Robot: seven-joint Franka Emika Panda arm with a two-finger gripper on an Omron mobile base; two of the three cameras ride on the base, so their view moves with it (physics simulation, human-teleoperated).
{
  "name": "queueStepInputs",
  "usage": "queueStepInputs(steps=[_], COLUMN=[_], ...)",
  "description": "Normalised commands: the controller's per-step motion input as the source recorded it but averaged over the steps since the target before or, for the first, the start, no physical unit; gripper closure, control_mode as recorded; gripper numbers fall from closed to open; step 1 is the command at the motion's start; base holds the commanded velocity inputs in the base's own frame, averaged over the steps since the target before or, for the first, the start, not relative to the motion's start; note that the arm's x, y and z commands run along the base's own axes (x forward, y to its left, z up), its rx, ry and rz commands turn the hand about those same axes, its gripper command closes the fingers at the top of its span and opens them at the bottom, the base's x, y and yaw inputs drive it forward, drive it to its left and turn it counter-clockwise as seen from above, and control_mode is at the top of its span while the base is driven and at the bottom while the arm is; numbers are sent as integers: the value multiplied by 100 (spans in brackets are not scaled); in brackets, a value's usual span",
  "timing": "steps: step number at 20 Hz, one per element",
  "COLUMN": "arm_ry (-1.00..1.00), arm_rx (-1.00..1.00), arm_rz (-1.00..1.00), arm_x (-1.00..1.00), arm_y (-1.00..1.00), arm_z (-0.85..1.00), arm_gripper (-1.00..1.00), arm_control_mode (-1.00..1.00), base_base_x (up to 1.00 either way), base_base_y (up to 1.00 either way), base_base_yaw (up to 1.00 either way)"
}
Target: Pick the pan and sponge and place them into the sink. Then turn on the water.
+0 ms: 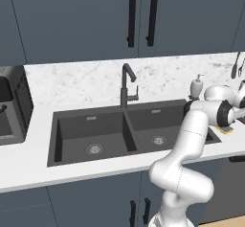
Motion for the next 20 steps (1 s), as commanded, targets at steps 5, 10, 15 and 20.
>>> queueStepInputs(steps=[5,10,15,20], arm_ry=[6,4,-1,-12], arm_rx=[2,3,6,4], arm_rz=[3,9,18,17], arm_x=[15,14,1,-16], arm_y=[-4,0,27,60], arm_z=[-34,-14,17,52], arm_gripper=[100,100,100,100], arm_control_mode=[-100,-100,-100,-100], base_base_x=[0,0,0,0], base_base_y=[0,0,0,0], base_base_yaw=[0,0,0,0])
